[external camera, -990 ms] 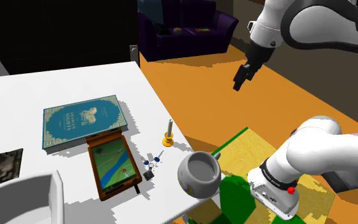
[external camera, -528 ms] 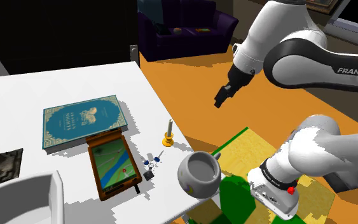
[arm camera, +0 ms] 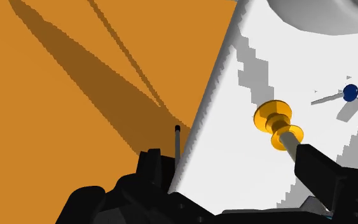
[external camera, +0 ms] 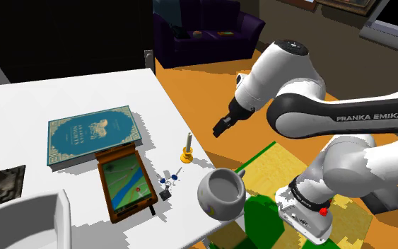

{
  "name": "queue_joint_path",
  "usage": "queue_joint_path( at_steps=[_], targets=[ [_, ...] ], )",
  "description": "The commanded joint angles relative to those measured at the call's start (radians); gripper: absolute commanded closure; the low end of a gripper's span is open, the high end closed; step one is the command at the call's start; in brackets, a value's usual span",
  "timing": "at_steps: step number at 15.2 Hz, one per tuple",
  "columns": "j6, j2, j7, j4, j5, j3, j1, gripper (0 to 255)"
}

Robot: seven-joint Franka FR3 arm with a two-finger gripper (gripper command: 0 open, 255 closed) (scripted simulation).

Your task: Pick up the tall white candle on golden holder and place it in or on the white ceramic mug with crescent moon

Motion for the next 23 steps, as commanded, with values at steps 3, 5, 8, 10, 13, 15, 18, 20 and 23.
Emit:
queue_joint_path(
  at_steps=[3,5,8,10,13,15,18,20,23],
  targets=[
    [0.237,0.148,0.078,-0.014,0.033,0.105,0.002,0],
    [0.351,0.233,0.125,-0.006,0.027,0.168,-0.019,0],
    [0.515,0.366,0.223,0.022,-0.025,0.299,-0.107,0],
    [0.569,0.415,0.263,0.033,-0.063,0.361,-0.167,0],
    [0.624,0.473,0.304,0.043,-0.121,0.433,-0.257,0],
    [0.658,0.511,0.341,0.05,-0.173,0.5,-0.338,0],
    [0.684,0.538,0.377,0.058,-0.222,0.569,-0.421,0],
    [0.684,0.538,0.377,0.058,-0.222,0.569,-0.421,0],
    [0.684,0.538,0.377,0.058,-0.222,0.569,-0.421,0]
  ],
)
